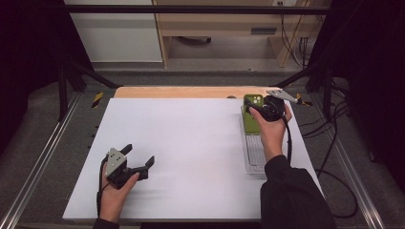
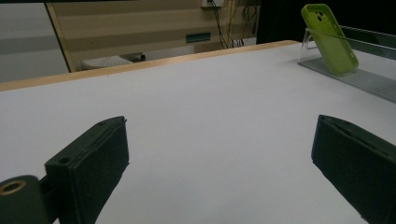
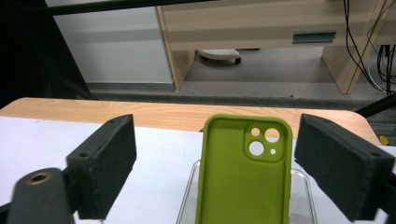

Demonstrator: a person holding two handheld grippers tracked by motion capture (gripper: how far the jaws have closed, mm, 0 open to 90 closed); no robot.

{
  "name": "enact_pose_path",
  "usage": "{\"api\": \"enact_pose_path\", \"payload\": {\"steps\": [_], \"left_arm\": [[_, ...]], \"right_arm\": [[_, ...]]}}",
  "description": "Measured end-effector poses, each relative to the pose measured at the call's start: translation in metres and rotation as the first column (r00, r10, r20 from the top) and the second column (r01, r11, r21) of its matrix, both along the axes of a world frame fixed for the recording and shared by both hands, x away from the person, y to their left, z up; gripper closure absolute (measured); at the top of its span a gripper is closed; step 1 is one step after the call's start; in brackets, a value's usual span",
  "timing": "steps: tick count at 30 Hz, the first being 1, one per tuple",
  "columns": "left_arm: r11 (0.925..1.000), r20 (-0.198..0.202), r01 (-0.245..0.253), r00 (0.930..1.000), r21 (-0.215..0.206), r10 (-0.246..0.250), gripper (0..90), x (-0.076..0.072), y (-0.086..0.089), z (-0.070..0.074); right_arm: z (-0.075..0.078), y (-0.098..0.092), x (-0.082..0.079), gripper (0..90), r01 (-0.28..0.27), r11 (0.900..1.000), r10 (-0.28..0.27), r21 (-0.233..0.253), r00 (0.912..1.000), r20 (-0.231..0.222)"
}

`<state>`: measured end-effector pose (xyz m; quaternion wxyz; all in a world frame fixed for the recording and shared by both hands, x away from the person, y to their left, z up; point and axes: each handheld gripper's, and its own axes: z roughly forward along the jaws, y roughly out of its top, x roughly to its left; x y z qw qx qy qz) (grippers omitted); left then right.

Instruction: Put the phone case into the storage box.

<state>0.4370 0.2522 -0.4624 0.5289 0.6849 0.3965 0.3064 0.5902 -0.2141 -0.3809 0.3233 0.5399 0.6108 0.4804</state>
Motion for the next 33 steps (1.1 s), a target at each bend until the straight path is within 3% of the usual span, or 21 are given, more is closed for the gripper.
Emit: {"api": "enact_pose_path", "payload": {"steps": [9, 33], "left_arm": [[1.0, 0.001, -0.003, 1.0, 0.0, 0.003, 3.7, 0.0, 0.001, 0.0], [0.9993, 0.007, -0.03, 0.9995, -0.023, 0.031, 2.4, -0.002, 0.012, 0.002]], "right_arm": [[0.007, 0.0, 0.0, 5.6, -0.03, 1.0, 0.03, 0.009, 0.9995, -0.008], [0.018, -0.003, -0.011, 3.6, -0.069, 0.997, 0.068, 0.038, 0.9976, 0.015]]}}
